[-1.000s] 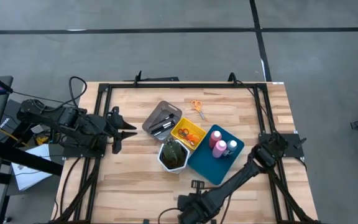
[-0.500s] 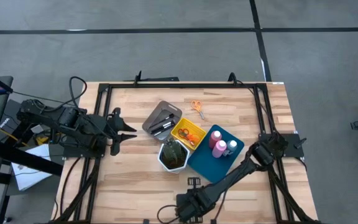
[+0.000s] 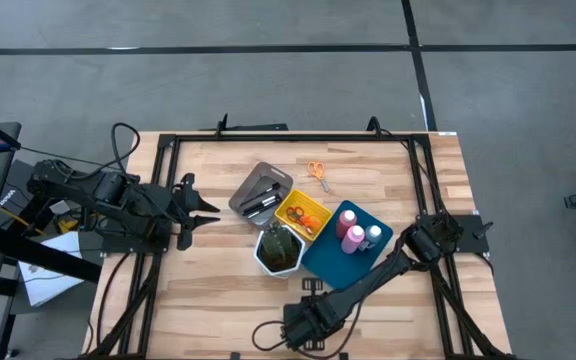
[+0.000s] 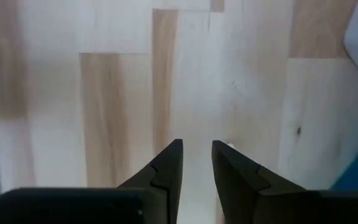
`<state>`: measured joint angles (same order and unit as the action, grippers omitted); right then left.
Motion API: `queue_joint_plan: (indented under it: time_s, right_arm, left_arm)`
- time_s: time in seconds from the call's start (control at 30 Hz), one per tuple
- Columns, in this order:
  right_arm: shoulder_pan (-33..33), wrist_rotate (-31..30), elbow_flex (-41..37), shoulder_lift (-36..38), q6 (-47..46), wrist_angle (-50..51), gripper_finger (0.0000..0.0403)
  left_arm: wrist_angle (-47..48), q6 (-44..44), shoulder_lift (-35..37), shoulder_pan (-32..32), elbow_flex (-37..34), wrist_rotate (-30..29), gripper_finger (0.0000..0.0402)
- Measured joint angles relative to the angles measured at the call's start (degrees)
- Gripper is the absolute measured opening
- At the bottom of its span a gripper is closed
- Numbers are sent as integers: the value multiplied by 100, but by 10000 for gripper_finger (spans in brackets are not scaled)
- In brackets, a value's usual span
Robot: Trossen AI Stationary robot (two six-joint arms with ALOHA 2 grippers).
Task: Pick & Place Paint Supplies
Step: Put the makeup brush into the black bin
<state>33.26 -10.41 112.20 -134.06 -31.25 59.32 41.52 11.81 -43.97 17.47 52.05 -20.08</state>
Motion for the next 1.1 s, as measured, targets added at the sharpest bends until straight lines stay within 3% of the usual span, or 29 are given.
queue_joint_plan:
  time_s: [0.27,0.6,1.1]
  right_arm:
    - [-42,-298,-4,-2,47,173,82]
    - [-76,-81,-438,-7,79,-302,82]
    - [-79,-191,-450,72,18,140,82]
  left_arm:
    - [1,-122,0,0,0,0,94]
    - [1,-153,0,0,0,0,94]
    - [-3,-286,0,0,0,0,94]
